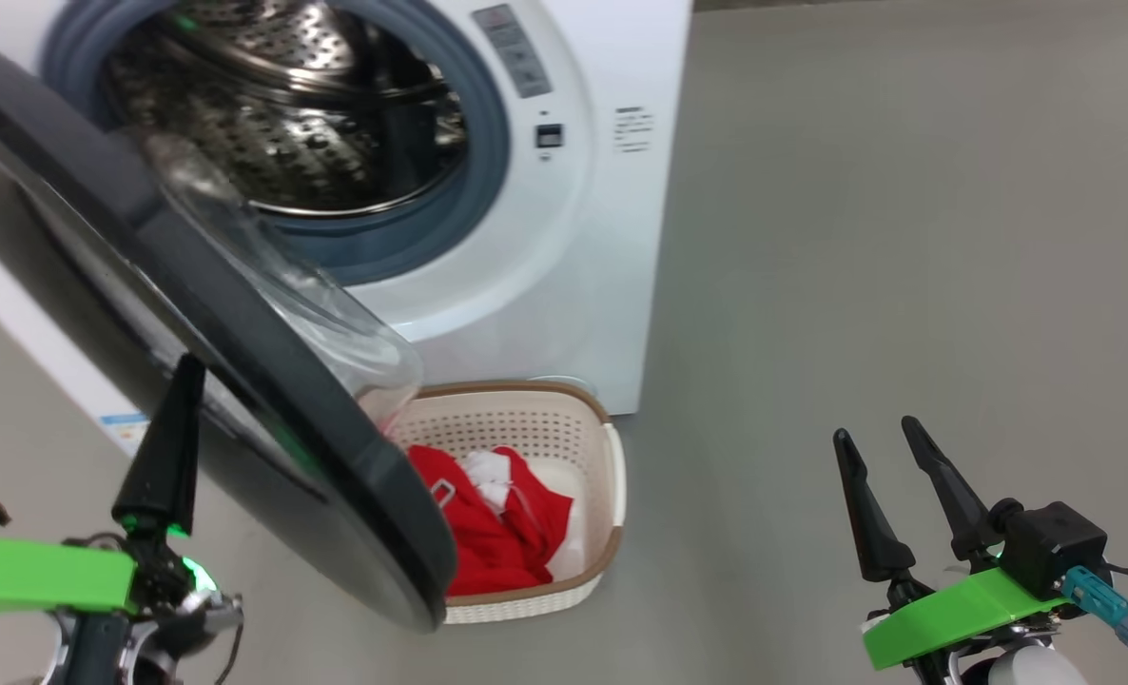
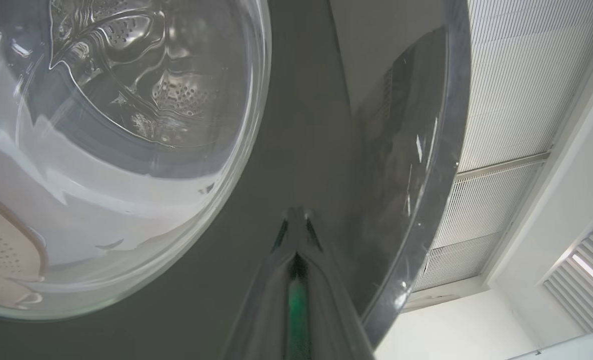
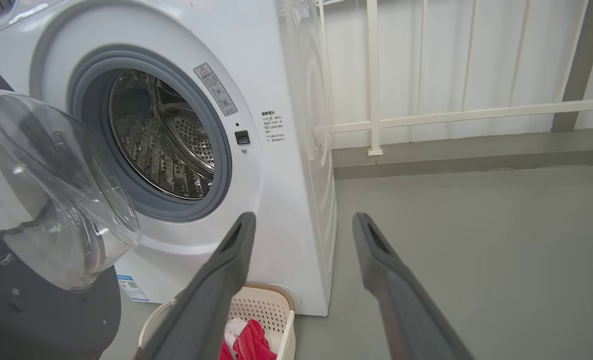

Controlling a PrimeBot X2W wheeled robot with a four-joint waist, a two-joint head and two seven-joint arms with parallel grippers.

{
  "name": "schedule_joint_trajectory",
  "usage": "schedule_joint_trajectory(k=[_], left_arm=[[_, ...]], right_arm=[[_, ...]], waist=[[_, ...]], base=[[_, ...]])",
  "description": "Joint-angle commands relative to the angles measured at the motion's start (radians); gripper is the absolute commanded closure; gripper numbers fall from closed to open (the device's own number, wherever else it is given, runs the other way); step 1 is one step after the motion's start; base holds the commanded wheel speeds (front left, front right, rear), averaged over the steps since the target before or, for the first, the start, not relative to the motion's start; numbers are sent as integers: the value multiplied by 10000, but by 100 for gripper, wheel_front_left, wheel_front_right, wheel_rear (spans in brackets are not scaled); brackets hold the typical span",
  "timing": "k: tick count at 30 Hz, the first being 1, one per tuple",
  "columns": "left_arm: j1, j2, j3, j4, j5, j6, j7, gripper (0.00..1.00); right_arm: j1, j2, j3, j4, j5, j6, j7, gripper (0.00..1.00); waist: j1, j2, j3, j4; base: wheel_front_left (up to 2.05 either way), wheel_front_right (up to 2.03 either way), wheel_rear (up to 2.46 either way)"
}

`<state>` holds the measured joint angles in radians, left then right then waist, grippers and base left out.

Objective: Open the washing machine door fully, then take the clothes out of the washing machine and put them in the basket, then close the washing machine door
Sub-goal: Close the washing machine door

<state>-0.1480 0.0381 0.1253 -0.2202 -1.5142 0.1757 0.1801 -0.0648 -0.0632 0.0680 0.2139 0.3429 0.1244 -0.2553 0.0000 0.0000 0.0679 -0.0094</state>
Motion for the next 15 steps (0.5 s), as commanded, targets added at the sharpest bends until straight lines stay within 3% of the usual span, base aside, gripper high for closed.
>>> schedule_joint_trajectory(k=[1,15], left_arm=[[-520,122,159,-206,47,-164,-30,100],[-2011,122,297,1080,-80,-345,-1027,100]], right_arm=[[-364,-48,222,-220,28,63,-65,0],[-589,-171,293,-229,58,63,-65,0]], waist=[[0,0,113,-499],[0,0,521,-1718]], base=[[0,0,0],[0,0,0]])
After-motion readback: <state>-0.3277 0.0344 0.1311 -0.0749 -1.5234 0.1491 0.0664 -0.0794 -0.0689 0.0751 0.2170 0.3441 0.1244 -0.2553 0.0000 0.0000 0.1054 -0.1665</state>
